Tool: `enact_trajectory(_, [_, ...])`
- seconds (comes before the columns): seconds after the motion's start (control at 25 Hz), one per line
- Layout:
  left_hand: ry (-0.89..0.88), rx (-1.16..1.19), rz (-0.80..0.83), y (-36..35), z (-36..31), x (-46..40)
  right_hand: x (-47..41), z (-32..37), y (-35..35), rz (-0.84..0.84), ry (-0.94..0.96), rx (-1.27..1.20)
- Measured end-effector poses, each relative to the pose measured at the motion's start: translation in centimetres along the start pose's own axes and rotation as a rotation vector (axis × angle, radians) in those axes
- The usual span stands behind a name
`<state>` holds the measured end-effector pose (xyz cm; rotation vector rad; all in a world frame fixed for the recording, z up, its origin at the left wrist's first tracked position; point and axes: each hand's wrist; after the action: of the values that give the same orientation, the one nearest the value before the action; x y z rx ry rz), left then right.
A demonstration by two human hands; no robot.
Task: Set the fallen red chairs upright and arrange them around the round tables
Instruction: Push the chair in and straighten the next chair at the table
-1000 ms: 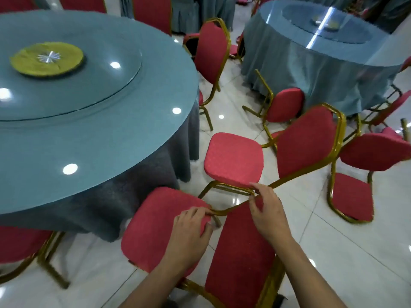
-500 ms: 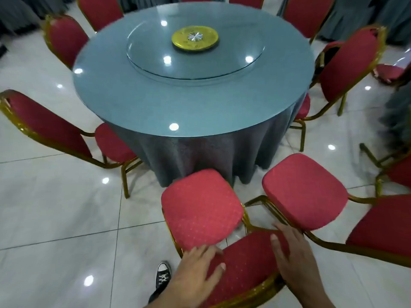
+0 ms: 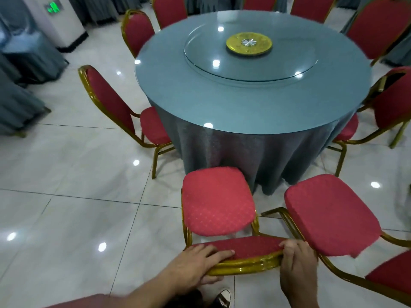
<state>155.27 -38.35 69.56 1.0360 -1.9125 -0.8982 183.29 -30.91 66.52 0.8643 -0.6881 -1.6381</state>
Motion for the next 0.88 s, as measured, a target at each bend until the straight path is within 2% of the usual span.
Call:
enact_trajectory(0.16, [0.151, -0.132, -0.142, 2.2, 5.6, 3.2, 2.1, 4.5, -1.8, 0.085, 0.078, 0.045])
enact_trajectory(0.28, [0.270, -0.211, -0.464, 1.4, 8.7, 5.0, 3.1, 7.9, -4.3, 0.108, 0.068, 0.022])
enact_trajectory(0.32, [0.334, -0.185, -0.518, 1.1, 9.1, 5.1, 3.1, 8.9, -5.0, 0.107, 0.041, 0.010])
enact_trajectory(0.4, [0.418, -0.080, -0.509, 0.7, 9.4, 4.7, 3.2, 9.8, -6.2, 0.087, -0.016, -0.013])
enact_trajectory(0.56, [0.356, -0.021, -0.463, 2.3, 11.7, 2.4, 1.2, 10.4, -7.6, -0.011, -0.012, -0.057])
enact_trajectory(0.88, [0.375, -0.027, -0.446, 9.2, 19.7, -5.0, -6.9, 15.0, -13.1, 0.060, -0.027, -0.051])
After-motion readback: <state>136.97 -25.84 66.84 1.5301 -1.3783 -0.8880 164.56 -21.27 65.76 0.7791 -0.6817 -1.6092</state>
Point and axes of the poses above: each hand's wrist, its own x-axis away from the middle knuckle, its own y-axis out of the back of the hand, z = x × y, and after that the axes turned 8 degrees about -z, right-handed
